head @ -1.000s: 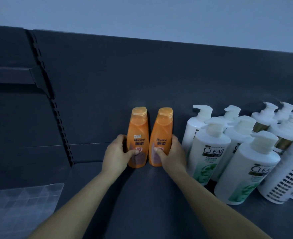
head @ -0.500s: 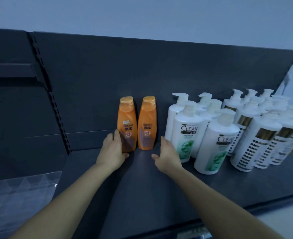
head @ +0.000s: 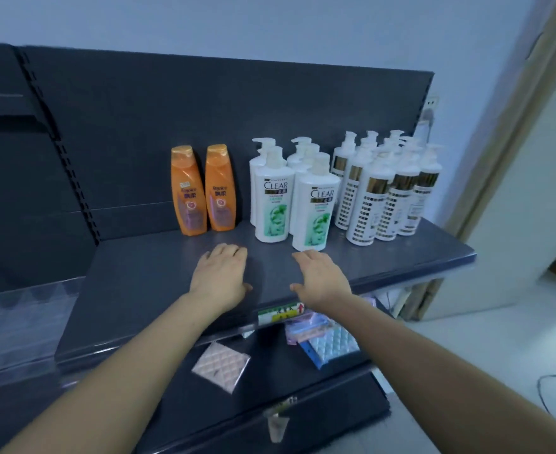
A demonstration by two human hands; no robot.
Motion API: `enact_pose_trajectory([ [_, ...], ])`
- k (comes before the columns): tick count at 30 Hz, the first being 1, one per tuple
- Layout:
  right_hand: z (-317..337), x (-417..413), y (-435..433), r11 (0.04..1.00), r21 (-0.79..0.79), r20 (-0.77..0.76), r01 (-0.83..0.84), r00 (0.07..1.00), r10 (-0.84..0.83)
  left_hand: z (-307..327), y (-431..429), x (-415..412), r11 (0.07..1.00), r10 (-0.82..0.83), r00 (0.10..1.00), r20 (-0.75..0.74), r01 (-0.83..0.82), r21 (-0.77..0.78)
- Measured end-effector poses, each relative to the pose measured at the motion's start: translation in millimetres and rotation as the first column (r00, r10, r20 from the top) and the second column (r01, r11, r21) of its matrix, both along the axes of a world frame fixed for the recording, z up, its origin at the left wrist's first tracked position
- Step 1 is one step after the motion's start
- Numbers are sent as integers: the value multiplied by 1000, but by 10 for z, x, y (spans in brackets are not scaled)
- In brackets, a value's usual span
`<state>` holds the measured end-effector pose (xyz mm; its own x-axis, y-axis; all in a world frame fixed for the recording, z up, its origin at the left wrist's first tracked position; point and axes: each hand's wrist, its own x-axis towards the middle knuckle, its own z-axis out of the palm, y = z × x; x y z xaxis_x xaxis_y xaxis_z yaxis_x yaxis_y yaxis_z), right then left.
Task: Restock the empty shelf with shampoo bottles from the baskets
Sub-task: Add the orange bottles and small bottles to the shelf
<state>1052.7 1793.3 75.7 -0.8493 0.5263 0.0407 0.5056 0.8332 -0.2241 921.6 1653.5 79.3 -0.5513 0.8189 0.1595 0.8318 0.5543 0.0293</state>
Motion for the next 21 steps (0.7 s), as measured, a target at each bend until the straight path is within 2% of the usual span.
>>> enact_pose_trajectory([
  [5,-105,736,-9,992,34,46,122,991,-124,-60,81,585,993,-110,994,-27,108,-56],
  [11,-202,1527,-91,952,35,65,305,950,-307,-118,239,1169,957,-288,957,-37,287,-39],
  [16,-291,2166,-367,882,7,105,470,877,-468,-293,278,1628,889,-457,888,-52,455,-45],
  [21,-476,2864,-696,778,-14,154,628,770,-619,-503,267,2165,801,-595,803,0,594,-77],
])
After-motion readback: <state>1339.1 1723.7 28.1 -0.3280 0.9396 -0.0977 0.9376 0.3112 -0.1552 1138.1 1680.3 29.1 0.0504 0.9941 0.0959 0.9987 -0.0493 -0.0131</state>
